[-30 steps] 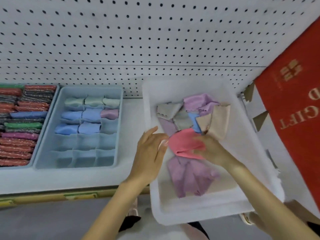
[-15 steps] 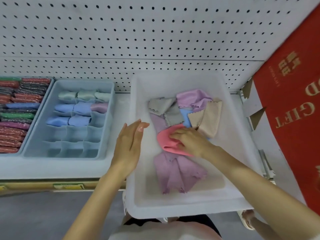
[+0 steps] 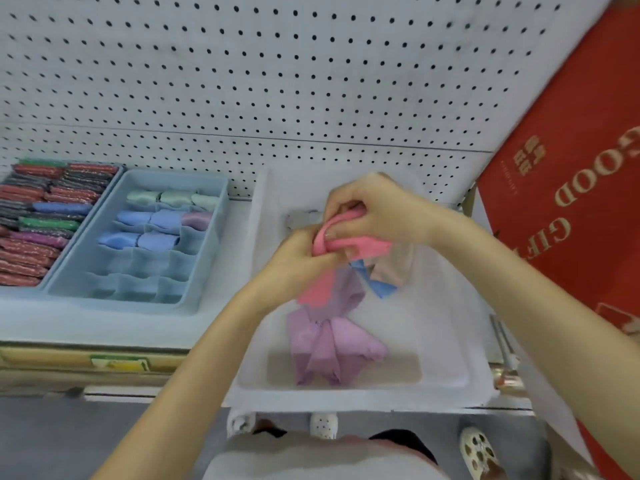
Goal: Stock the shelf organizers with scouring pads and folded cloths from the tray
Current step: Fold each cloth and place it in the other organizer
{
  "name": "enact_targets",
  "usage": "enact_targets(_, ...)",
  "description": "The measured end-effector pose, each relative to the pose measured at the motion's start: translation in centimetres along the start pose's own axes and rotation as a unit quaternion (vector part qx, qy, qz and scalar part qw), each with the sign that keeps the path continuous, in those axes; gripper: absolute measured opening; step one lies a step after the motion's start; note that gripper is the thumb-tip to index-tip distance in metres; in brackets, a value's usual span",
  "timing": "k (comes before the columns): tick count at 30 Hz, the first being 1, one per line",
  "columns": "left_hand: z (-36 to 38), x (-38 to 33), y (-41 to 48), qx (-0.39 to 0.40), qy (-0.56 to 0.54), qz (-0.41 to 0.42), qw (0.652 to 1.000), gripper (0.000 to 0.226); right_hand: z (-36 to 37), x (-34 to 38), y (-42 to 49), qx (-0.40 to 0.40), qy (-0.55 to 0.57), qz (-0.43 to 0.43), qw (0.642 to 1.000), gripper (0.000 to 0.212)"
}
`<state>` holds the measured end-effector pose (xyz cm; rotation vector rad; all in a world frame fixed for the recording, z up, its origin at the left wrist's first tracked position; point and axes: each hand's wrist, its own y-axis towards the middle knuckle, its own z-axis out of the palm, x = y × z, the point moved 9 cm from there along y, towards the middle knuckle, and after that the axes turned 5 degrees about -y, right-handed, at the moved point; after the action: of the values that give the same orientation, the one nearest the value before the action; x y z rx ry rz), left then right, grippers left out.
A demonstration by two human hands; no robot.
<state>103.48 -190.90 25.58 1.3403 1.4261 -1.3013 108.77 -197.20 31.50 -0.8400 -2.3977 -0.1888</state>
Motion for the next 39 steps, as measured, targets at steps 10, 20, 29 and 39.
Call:
enact_targets(10,-0.7,-3.5,-1.8,-0.095,-0.347,-0.002,0.933,0.034,-6.3,1.3,-4.2,-0.093,0.323,-0.008,0.942,0.033)
enact_targets(20,0.6,-7.5,-3.0,-0.093,-0.23,0.103,0.963,0.034,-7.4,2.5,-7.3,-0.226,0.274,-0.009,0.935,0.027)
enact_targets(29,-0.1,-8.6,-3.5,-0.141,-0.278,0.129,0.941,0.037,-8.8,1.6,-10.0,-0.37,0.262,0.017,0.891,0.025)
enact_targets(39,1.5,-9.1,-3.9,-0.058,-0.374,0.125,0.917,0.034,-5.8,3.9,-9.3,-0.386,0.176,-0.003,0.906,0.022)
